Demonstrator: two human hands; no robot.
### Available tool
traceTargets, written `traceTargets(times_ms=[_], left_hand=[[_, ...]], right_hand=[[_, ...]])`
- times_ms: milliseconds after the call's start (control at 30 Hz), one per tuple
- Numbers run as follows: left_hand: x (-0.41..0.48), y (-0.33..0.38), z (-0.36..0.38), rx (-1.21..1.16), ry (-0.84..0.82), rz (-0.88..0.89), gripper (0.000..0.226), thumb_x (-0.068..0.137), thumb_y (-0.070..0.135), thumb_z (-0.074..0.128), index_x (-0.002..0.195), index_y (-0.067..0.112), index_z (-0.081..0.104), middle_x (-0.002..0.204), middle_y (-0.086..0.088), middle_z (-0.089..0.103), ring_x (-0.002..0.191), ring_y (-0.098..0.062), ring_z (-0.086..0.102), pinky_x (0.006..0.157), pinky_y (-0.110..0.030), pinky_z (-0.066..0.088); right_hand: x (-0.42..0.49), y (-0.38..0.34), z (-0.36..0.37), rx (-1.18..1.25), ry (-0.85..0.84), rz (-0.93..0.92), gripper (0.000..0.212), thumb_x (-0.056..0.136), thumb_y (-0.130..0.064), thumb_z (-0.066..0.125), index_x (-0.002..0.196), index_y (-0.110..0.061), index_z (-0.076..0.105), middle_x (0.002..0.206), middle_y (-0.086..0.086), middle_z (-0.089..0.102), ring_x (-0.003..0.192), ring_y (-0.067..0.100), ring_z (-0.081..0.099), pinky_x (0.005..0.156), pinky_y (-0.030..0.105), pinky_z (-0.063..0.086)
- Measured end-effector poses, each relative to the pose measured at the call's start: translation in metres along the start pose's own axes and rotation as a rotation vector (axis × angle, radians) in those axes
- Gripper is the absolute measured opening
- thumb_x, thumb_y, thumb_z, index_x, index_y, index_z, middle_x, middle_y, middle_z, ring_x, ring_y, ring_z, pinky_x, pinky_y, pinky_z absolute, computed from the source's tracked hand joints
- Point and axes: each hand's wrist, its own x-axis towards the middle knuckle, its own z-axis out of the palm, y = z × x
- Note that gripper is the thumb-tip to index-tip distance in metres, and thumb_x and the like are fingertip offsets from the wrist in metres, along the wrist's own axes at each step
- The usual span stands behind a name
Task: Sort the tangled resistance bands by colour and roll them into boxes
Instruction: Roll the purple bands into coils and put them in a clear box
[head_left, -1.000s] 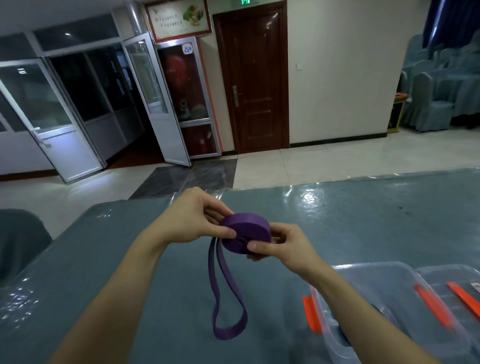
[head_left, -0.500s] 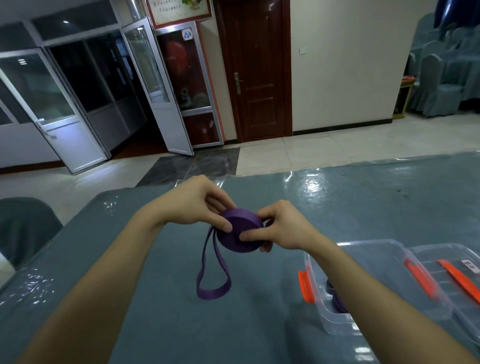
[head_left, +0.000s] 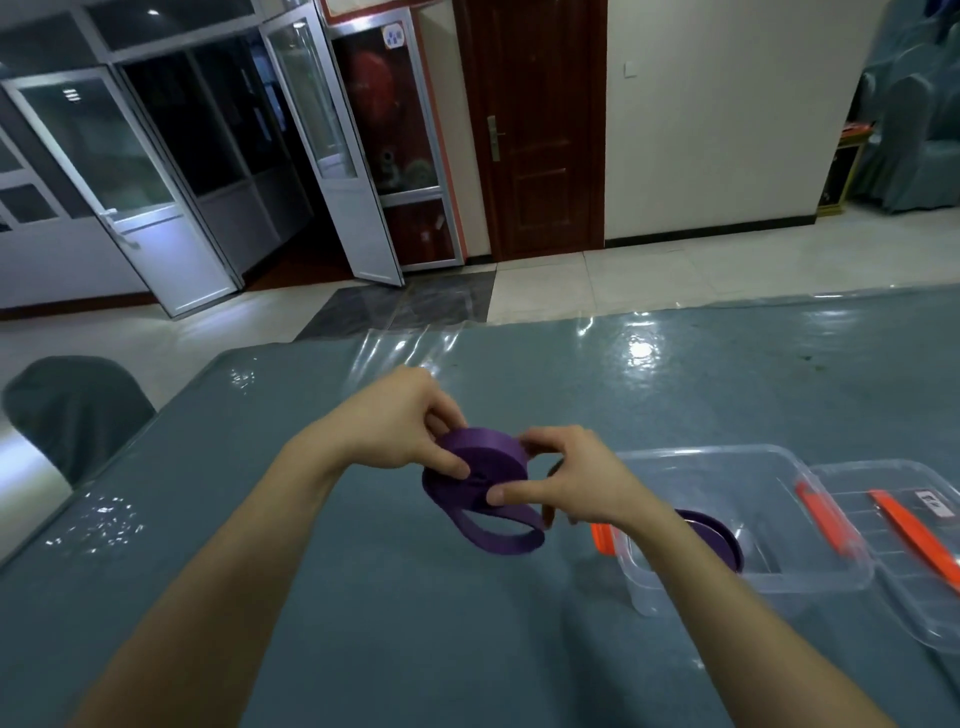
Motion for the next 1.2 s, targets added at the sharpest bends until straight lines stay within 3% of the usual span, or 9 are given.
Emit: traceTargets(times_ms=[100,200,300,533,733,833,967,1067,1200], left_hand=[[0.003,0.025,0.017,0.549,-0.019,0.054,0.030,0.071,0.045,0.094,0.097,0.033,0.086,0.077,0.015,0.079,0.072,-0.003,0.071,0.068,-0.033,0.061],[0.006,0.036,0.037,0.646,-0.078,0.071,0.033,0.066,0.052,0.092,0.093,0.036,0.083,0.064,0.020,0.067,0.062,0.002,0.058,0.055,-0.025,0.043],[0.005,0.035,0.059,0.637,-0.071,0.082,0.035,0.064,0.056,0.090,0.092,0.037,0.082,0.065,0.020,0.067,0.062,0.001,0.057,0.054,-0.026,0.041],[-0.024,0.010,0.103,-0.288,-0.074,-0.061,0.040,0.070,0.013,0.103,0.106,0.017,0.086,0.095,0.003,0.086,0.092,-0.015,0.084,0.089,-0.033,0.068],[-0.038,0.025,0.127,-0.520,-0.016,-0.059,0.038,0.071,0.010,0.101,0.106,0.012,0.086,0.098,-0.007,0.086,0.095,-0.025,0.084,0.087,-0.032,0.067],[-0.035,0.049,0.132,-0.226,-0.040,-0.028,0.029,0.074,0.022,0.102,0.099,0.021,0.087,0.087,0.006,0.085,0.085,-0.014,0.083,0.082,-0.032,0.066],[-0.027,0.091,0.149,0.592,-0.066,0.100,0.032,0.066,0.051,0.087,0.092,0.034,0.081,0.065,0.008,0.068,0.068,-0.018,0.063,0.057,-0.031,0.043],[-0.028,0.115,0.163,0.715,-0.144,0.141,0.026,0.063,0.049,0.085,0.082,0.034,0.077,0.057,0.007,0.056,0.064,-0.022,0.061,0.052,-0.029,0.031],[-0.032,0.120,0.175,0.645,-0.137,0.138,0.029,0.065,0.054,0.088,0.086,0.036,0.079,0.060,0.012,0.062,0.069,-0.017,0.064,0.052,-0.029,0.036]], right_hand=[[-0.012,0.000,0.005,-0.237,0.028,-0.014,0.063,0.058,-0.070,0.095,0.114,-0.046,0.077,0.099,-0.028,0.076,0.047,0.014,0.070,0.046,0.025,0.055],[-0.025,0.010,0.023,-0.341,0.019,-0.038,0.034,0.071,-0.061,0.093,0.095,-0.040,0.080,0.066,-0.012,0.074,0.045,0.010,0.068,0.045,0.017,0.049],[-0.044,0.030,0.033,-0.263,0.057,0.013,0.022,0.078,-0.050,0.092,0.091,-0.034,0.083,0.058,-0.006,0.072,0.051,0.009,0.072,0.052,0.024,0.054],[-0.097,0.061,0.019,0.145,0.113,0.047,0.015,0.078,-0.027,0.098,0.087,-0.027,0.086,0.062,0.008,0.075,0.053,0.018,0.071,0.056,0.024,0.053],[-0.126,0.075,0.000,0.431,0.116,0.049,0.027,0.078,-0.018,0.095,0.102,-0.010,0.086,0.078,0.013,0.079,0.059,0.023,0.066,0.066,0.034,0.058],[-0.143,0.076,-0.006,0.208,0.065,0.063,0.035,0.077,-0.031,0.098,0.107,-0.022,0.083,0.085,0.002,0.081,0.062,0.021,0.076,0.064,0.028,0.058],[-0.160,0.069,-0.004,-0.321,0.107,0.090,0.068,0.061,-0.074,0.090,0.119,-0.042,0.074,0.104,-0.023,0.076,0.051,0.006,0.069,0.051,0.021,0.054],[-0.171,0.067,0.005,-0.443,0.061,0.104,0.048,0.070,-0.066,0.090,0.106,-0.036,0.080,0.077,-0.008,0.076,0.055,0.009,0.067,0.057,0.037,0.059],[-0.193,0.076,0.005,-0.316,0.081,0.107,0.021,0.082,-0.047,0.090,0.091,-0.029,0.082,0.062,-0.003,0.071,0.049,0.010,0.070,0.054,0.031,0.056]])
